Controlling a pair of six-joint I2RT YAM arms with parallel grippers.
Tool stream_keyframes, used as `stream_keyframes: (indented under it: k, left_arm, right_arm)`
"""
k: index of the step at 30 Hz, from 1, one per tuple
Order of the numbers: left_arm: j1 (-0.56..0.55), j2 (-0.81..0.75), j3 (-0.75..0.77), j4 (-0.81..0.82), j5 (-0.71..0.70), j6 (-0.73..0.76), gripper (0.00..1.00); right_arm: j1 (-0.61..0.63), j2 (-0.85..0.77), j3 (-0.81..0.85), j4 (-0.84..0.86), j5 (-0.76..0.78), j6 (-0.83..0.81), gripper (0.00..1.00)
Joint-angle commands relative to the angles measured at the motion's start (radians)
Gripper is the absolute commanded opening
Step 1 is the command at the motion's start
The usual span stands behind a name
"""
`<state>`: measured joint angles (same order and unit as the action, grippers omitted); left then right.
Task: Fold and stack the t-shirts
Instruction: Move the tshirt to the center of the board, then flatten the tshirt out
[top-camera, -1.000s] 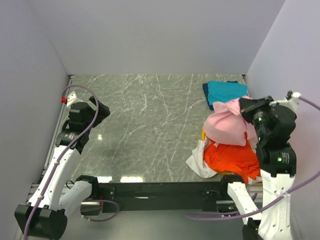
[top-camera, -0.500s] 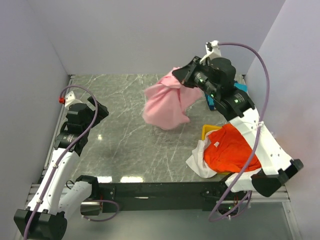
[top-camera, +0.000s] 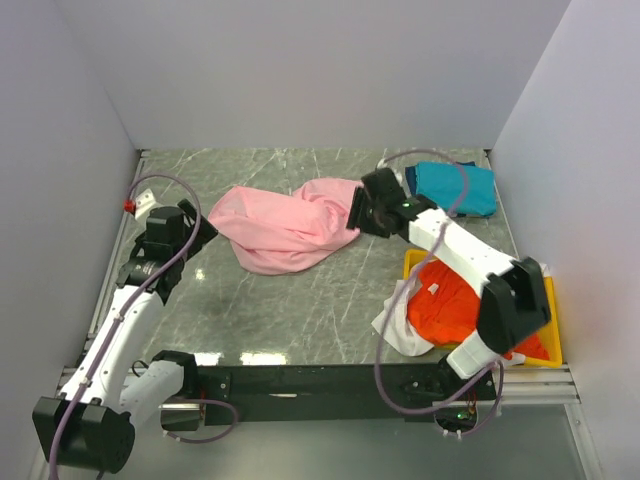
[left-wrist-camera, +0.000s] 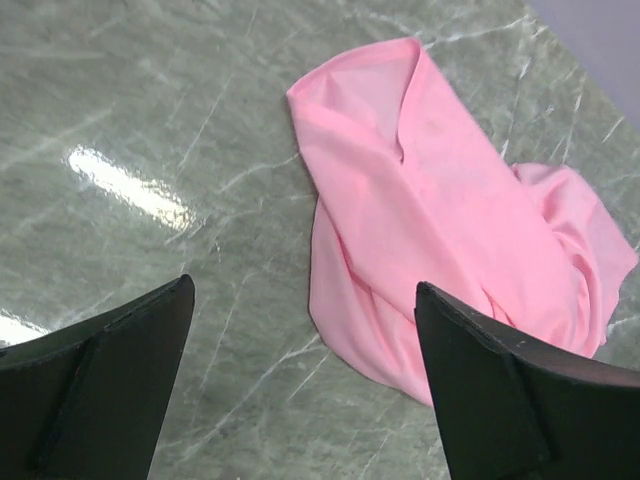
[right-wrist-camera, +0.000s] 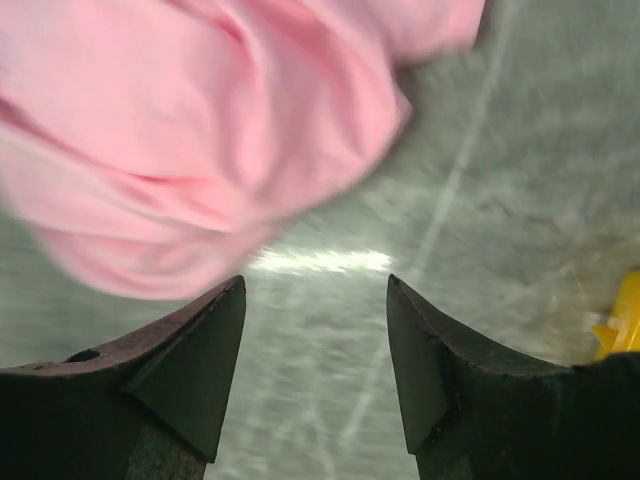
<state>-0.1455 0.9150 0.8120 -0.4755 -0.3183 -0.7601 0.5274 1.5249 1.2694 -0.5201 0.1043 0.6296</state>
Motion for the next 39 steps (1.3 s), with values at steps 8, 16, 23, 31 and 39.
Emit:
stream_keyframes:
  k: [8,16,23,31,39]
  left_arm:
    - [0.015,0.243,-0.001,0.161,0.143,-0.051,0.96]
    - [0.115,0.477,0.101,0.302,0.255,-0.009,0.89]
    - [0.129,0.674,0.202,0.353,0.303,0.024,0.76]
    - [0.13,0.82,0.326,0.298,0.246,0.057,0.64]
    - [0.132,0.887,0.389,0.218,0.156,0.093,0.64]
  right_arm:
    - [-0.032,0.19,0.162,-0.037,-0.125,-0.048,0.62]
    - [-0.113,0.286,0.194,0.034,-0.215,0.007,0.59]
    - [-0.127,0.362,0.254,0.046,-0.299,-0.005,0.59]
    - [-0.125,0.392,0.248,0.051,-0.327,-0.002,0.58]
    - [-0.125,0.471,0.292,0.037,-0.334,-0.027,0.59]
